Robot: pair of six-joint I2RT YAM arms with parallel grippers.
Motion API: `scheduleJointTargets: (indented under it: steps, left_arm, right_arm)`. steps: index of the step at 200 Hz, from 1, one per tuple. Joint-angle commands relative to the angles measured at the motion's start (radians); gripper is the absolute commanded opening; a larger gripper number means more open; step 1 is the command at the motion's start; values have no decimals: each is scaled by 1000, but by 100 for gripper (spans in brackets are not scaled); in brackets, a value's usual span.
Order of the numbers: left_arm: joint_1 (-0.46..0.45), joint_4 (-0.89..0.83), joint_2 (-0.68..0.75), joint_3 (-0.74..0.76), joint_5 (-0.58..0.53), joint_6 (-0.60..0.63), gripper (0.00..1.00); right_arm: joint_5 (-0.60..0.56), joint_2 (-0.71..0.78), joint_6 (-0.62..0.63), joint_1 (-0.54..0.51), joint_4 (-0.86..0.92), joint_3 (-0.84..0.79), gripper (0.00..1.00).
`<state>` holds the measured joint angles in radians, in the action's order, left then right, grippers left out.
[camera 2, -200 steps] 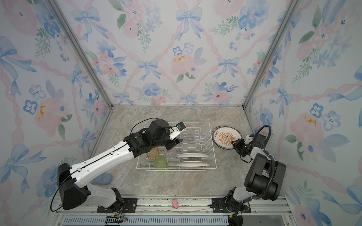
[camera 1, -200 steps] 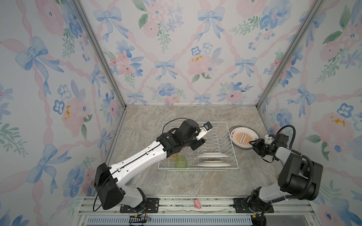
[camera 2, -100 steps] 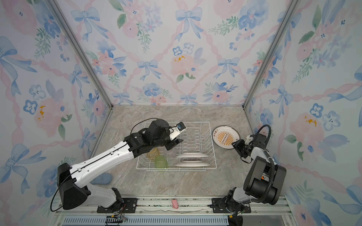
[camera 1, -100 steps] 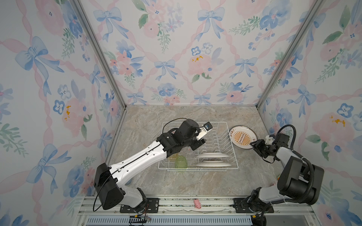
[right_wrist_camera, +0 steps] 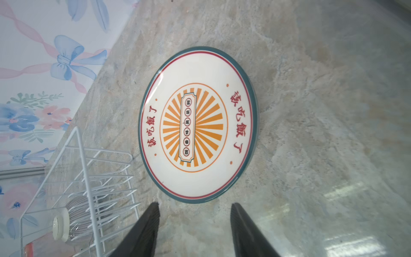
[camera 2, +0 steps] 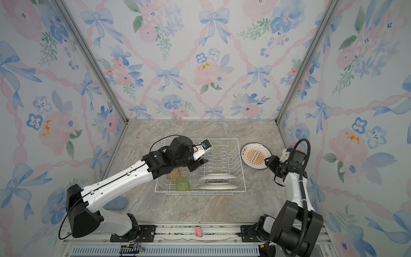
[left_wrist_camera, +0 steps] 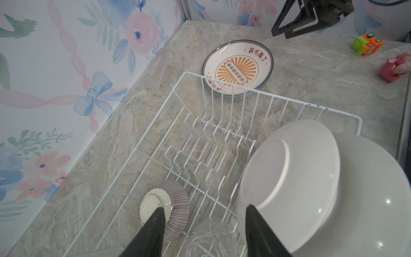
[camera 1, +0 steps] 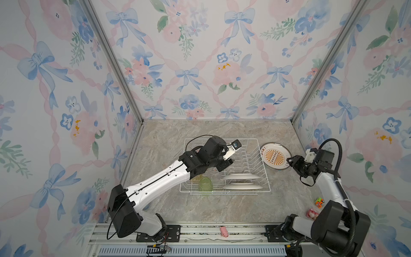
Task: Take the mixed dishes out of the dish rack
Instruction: 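Open the right gripper and draw it back from the plate stack, then lower the left gripper onto the rim of the red-lettered plate in the rack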
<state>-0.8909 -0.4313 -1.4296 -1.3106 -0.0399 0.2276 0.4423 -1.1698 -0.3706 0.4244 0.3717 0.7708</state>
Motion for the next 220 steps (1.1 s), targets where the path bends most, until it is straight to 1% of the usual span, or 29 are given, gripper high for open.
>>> scheduleJointTargets:
  steps: [1, 26, 55, 78, 108, 126, 142, 160, 186, 206, 220]
  left_arm:
    - [-6, 3, -15, 13, 48, 1, 54]
    - [-6, 0, -26, 6, 79, -15, 52]
    - [-19, -8, -47, -6, 63, -22, 52]
    - [-48, -31, -62, -28, 53, -13, 53]
    - [-102, -85, -89, -52, 1, 16, 53]
    - [-136, -105, -112, -61, -48, 40, 50]
    - [-159, -117, -124, -71, -65, 60, 47]
    - [-166, -127, -123, -83, -51, 75, 46]
    - [-179, -137, -114, -91, -34, 97, 46]
    - [-186, -157, -119, -103, 10, 106, 46]
    - [-196, -171, -130, -111, 22, 112, 46]
  right_arm:
    - [-55, 86, 46, -78, 94, 54, 56]
    - [-98, 161, 62, -196, 145, 82, 58]
    - [-133, 214, 69, -336, 173, 92, 59]
    - [-171, 239, 78, -407, 194, 98, 61]
    - [-183, 256, 82, -423, 204, 95, 61]
    - [-182, 263, 83, -424, 207, 89, 61]
    - [-183, 271, 85, -424, 204, 81, 61]
    - [-182, 279, 85, -424, 199, 72, 62]
    - [-182, 280, 82, -424, 192, 65, 62]
    - [-182, 279, 83, -424, 187, 62, 62]
    - [-182, 277, 84, -424, 184, 63, 62]
